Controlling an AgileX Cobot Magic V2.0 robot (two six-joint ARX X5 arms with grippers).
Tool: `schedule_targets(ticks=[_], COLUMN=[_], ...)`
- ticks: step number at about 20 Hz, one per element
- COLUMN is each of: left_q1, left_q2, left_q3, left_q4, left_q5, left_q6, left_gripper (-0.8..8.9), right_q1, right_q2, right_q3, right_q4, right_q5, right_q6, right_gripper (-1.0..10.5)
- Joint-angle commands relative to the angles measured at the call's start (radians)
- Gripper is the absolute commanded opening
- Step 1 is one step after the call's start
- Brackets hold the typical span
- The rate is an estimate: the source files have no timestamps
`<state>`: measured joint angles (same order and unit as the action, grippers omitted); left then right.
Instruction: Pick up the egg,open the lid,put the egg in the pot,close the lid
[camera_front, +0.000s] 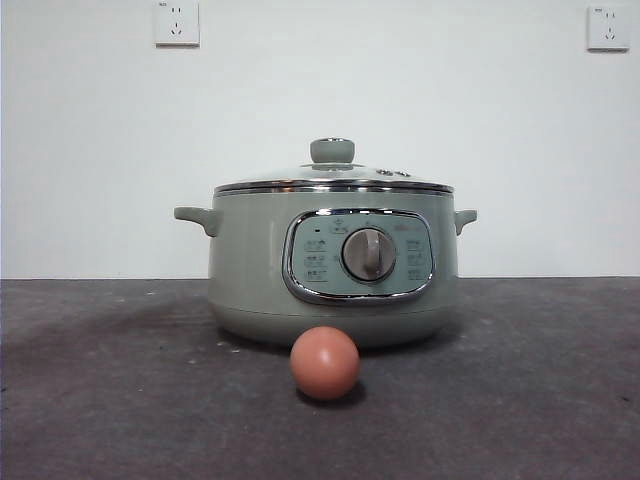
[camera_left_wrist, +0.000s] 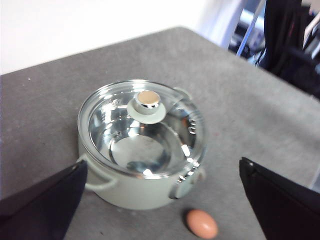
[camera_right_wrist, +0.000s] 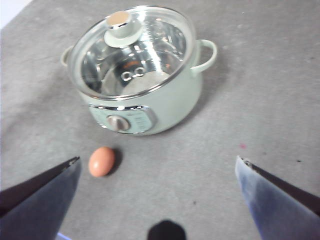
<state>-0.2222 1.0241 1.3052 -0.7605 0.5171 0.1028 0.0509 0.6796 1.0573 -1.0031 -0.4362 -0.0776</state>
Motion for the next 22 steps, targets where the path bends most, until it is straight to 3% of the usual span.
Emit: schedule_targets(ticks=[1,5,11,16,22], left_q1=[-0.071,-0.17,-0.243,-0.269,-0.275], left_q2=[0.13,0.355,0.607,0.728,0.812], left_q3=[0.07,0.204,0.324,0.329,0.329], left_q4=[0.029,0.081,0.18,0.307,0.336], left_q5=[-0.054,-0.154,-0.2,-0.201,-0.2], left_q6=[0.067,0.14,0.172,0.172,0.171], left_gripper=[6.68,6.68,6.68,6.68,6.68], right_q1=[0.001,0.001,0.001,0.001,0.001], right_q2=[0.006,0.015,0.019,0.019,0.019], right_q3=[0.001,0.001,0.001,0.001,0.001], right_q4=[-0.001,-0.01,-0.023,-0.023,-0.022], right_q5=[-0.017,-0.017,-0.017,-0.017,-0.017], right_q6=[-0.001,-0.001,-0.001,-0.001,-0.001], right_gripper=[5.7,5.7,5.7,5.7,5.7])
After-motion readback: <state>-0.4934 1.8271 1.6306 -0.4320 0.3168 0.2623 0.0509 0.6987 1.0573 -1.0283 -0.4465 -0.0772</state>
